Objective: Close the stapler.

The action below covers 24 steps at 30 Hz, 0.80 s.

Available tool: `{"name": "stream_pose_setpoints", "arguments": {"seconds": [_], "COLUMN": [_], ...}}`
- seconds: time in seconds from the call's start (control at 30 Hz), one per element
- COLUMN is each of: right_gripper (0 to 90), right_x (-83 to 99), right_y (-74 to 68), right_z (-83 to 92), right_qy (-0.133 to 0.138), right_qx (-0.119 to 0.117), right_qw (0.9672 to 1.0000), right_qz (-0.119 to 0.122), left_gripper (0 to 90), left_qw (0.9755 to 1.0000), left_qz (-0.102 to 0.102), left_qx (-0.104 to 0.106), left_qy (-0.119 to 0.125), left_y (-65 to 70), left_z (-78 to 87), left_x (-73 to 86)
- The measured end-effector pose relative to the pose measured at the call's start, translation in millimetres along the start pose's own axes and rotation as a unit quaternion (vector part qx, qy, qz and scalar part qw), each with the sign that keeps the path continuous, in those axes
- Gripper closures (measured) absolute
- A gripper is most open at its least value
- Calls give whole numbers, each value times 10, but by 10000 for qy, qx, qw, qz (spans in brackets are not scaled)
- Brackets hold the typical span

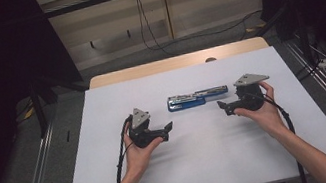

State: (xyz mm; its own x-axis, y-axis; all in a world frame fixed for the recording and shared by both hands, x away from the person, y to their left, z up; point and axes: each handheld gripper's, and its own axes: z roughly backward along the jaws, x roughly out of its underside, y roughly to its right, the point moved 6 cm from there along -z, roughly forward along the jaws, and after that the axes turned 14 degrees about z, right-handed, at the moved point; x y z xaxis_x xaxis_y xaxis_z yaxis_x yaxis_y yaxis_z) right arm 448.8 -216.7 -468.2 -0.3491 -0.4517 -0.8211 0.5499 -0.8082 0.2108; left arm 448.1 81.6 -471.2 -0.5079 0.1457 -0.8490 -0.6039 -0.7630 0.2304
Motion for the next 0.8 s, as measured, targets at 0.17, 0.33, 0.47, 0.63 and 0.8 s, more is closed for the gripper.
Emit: {"name": "stream_pose_setpoints", "arguments": {"seconds": [0.17, 0.33, 0.47, 0.63, 0.8], "right_gripper": [127, 238, 334, 481, 646], "right_x": [21, 16, 18, 17, 31], "right_y": [-12, -17, -14, -6, -8], "right_z": [-11, 14, 18, 26, 17], "right_qy": [-91, -117, -131, -90, -96], "right_qx": [-61, -148, -185, -192, -287], "right_qw": [9999, 9998, 9997, 9998, 9995], "right_qz": [15, -19, -8, 5, -22], "left_gripper": [35, 32, 29, 39, 66], "left_qw": [10000, 10000, 9996, 9994, 9991], "left_qz": [13, -50, 26, 28, 179], "left_qx": [-4, 9, 74, 31, -6], "left_qy": [63, 60, 289, 344, 378], "left_y": [-23, -45, -58, -100, -150], "left_z": [-49, -71, -62, -112, -226], "left_x": [-34, -66, -186, -268, -282]}}
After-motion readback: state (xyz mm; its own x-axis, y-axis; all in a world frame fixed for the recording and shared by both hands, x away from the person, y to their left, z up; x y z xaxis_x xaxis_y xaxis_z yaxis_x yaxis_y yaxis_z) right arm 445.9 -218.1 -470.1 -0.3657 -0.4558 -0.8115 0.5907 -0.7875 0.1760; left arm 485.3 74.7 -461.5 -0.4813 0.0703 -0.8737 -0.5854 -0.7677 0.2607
